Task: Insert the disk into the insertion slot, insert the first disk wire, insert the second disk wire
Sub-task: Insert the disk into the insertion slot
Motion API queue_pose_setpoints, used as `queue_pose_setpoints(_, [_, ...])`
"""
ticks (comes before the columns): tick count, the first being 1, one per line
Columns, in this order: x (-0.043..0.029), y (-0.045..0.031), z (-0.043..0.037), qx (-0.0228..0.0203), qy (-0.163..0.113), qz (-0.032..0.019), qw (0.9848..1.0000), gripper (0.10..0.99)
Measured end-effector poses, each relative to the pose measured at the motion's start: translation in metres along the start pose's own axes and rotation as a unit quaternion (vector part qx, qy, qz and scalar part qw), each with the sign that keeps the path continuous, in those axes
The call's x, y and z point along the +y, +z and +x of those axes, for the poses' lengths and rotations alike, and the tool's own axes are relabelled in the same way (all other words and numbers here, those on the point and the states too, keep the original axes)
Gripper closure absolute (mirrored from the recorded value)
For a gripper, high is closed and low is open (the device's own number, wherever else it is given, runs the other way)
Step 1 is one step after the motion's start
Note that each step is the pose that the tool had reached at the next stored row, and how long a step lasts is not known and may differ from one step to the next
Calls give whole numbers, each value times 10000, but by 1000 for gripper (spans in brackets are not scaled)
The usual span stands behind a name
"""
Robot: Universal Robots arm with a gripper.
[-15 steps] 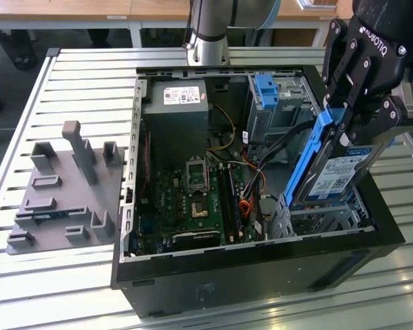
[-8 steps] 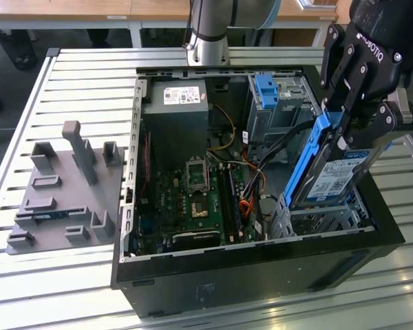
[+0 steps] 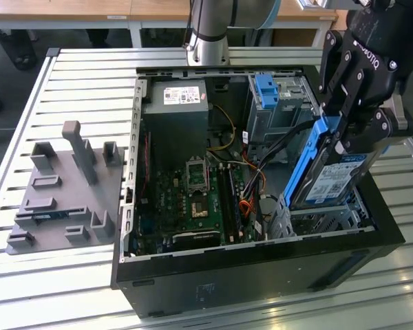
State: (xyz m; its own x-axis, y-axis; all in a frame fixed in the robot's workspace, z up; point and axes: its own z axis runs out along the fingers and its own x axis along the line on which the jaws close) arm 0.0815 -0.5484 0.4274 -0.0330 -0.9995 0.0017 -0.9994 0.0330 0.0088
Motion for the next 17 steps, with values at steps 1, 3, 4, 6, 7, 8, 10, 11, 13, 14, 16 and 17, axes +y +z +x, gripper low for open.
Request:
queue_pose_setpoints(1, [0,8,0,0,0,-2,10000,722])
queue_pose_setpoints(3, [0,23,0,1,0,-7,10000,722])
queue_pose_setpoints(4, [0,30,0,1,0,-8,10000,722])
queue_pose_setpoints(6, [-1,41,0,1,0,-10,10000,722])
queue_pose_setpoints(7, [0,45,0,1,0,-10,10000,722])
queue_pose_setpoints(8, [-1,49,0,1,0,-10,10000,722])
queue_pose_setpoints(10, [-1,58,0,0,0,-10,10000,722])
queue_pose_setpoints(11, [-1,61,0,0,0,-10,10000,722])
queue_pose_setpoints(13, [-1,69,0,1,0,-10,10000,722])
queue_pose_setpoints(14, [-1,72,0,1,0,-10,10000,722])
queue_pose_setpoints(16, [-1,76,0,1,0,-10,10000,722])
queue_pose_setpoints(17, [-1,80,0,1,0,-10,10000,722])
